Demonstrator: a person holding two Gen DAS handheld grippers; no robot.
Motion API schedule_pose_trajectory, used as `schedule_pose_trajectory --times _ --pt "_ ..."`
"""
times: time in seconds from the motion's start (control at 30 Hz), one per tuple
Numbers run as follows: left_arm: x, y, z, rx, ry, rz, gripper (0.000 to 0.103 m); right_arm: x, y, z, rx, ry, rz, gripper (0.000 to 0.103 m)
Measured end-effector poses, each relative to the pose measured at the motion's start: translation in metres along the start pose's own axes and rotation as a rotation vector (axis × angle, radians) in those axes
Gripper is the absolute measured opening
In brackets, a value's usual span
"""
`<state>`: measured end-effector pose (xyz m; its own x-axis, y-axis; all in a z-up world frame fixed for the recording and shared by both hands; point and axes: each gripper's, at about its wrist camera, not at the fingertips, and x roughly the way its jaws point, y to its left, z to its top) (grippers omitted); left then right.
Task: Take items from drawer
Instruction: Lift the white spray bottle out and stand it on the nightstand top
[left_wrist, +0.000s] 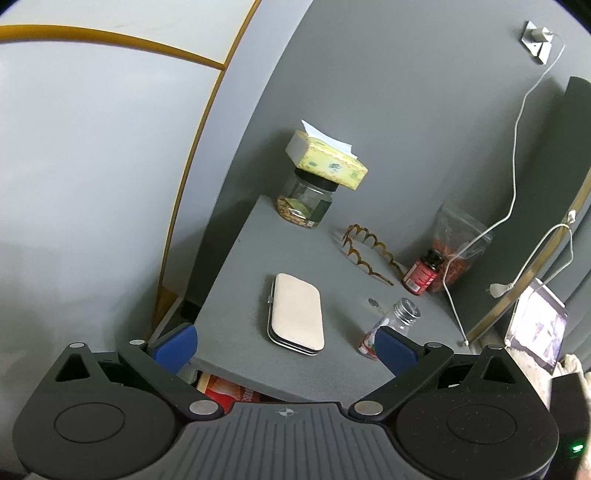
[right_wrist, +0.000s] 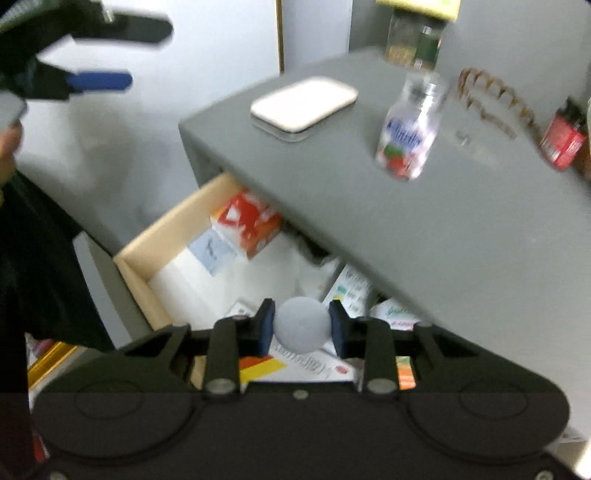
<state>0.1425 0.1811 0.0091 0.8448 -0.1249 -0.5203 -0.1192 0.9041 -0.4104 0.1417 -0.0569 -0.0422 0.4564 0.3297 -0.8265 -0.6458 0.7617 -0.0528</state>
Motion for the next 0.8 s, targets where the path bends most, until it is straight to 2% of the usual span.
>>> schedule_pose_trajectory --times 0.13,0.33,0.5,0.67,0.73,0.8 --pt "-0.001 0.001 0.000 -0.003 -0.003 -0.001 0.101 -0.043 -0.013 0.015 0.036 -0.053 -0.004 0.030" --pt "0.000 -0.002 0.001 0.000 -0.004 -0.010 0.101 -0.080 -0.050 0.042 0.232 -0.177 -0.037 0.030" --pt "0.000 -0.005 0.000 0.016 -0.006 -0.013 0.101 -0.077 -0.076 0.062 0.283 -0.176 -0.130 0.031" --pt "0.002 -0.004 0.000 0.027 0.004 -0.003 0.101 -0.057 -0.085 0.065 0.289 -0.162 -0.155 0.031" --pt "0.004 -0.005 0.000 0.035 0.007 0.007 0.101 -0.048 -0.083 0.062 0.285 -0.162 -0.159 0.038" --pt "0.004 -0.010 -0.001 0.073 0.000 0.033 0.101 -0.045 -0.081 0.059 0.277 -0.163 -0.168 0.053"
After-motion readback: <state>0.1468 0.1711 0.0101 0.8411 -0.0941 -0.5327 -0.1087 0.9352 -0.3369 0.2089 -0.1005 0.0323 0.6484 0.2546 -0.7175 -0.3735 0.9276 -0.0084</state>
